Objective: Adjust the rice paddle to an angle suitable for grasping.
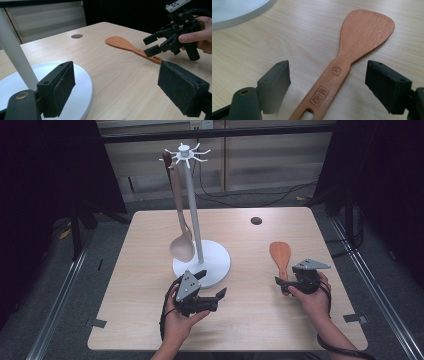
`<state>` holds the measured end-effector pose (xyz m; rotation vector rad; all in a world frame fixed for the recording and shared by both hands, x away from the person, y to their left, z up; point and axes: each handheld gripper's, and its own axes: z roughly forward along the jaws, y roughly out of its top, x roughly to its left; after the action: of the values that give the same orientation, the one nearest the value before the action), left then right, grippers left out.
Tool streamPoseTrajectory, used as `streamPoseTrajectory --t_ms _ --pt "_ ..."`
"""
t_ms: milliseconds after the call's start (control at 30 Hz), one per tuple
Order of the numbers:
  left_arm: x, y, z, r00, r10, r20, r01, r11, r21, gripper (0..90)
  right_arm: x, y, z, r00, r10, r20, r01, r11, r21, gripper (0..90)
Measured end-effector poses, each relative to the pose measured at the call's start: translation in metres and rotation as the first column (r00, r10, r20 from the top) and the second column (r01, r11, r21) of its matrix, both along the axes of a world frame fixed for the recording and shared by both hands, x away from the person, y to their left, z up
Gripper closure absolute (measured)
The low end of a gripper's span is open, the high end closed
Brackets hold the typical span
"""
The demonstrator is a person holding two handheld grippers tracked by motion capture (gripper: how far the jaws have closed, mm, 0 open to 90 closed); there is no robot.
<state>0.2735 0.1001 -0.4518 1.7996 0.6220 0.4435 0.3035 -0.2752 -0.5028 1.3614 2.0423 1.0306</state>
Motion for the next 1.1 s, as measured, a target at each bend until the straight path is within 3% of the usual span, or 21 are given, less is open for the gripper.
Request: streamPoseTrajectory --t_ms 200,333,433,467,700,900,1033,1100 --pt "-0.001 0.001 -0.001 1.0 0.005 0.001 -0.005 0.9999 0.011 14.1 0.003 0.002 -0.004 0.9998 -0.019 -0.011 0.018 0.9995 -0.027 22.6" --pt "-0.001 0.001 -0.001 1.0 -0.001 0.0 0.001 1.0 -0.01 14.1 0.005 0.005 -0.007 0.9997 -0.005 -0.025 0.004 0.9984 -0.057 27.0" --pt "-0.002 0.002 -0.001 1.0 0.009 -0.002 -0.009 0.9999 0.005 14.1 0.006 0.007 -0.008 0.9988 0.0 -0.05 -0.004 0.9971 -0.077 30.0" --pt "-0.001 0.002 -0.001 1.0 0.003 -0.001 -0.003 1.0 -0.008 14.1 0.006 0.007 -0.008 0.9983 -0.003 -0.057 -0.001 0.997 -0.078 31.4" --pt "-0.002 0.003 0.001 0.9999 0.009 0.006 -0.009 0.9999 0.006 14.1 0.005 0.009 -0.005 0.9953 0.017 -0.095 -0.022 0.9983 -0.054 47.7" --pt "-0.001 0.002 0.0 0.9999 -0.008 0.011 0.008 0.9999 -0.007 14.1 0.004 0.01 -0.004 0.9942 0.02 -0.106 -0.026 0.9983 -0.052 50.3" --pt "-0.002 0.0 0.0 1.0 -0.001 0.006 0.001 1.0 0.008 14.1 0.003 0.011 -0.002 0.9925 0.034 -0.118 -0.04 0.9981 -0.048 54.4" --pt "-0.002 -0.001 0.0 1.0 -0.002 0.008 0.002 1.0 0.008 14.1 0.002 0.012 -0.001 0.9902 0.066 -0.123 -0.072 0.9963 -0.047 61.5"
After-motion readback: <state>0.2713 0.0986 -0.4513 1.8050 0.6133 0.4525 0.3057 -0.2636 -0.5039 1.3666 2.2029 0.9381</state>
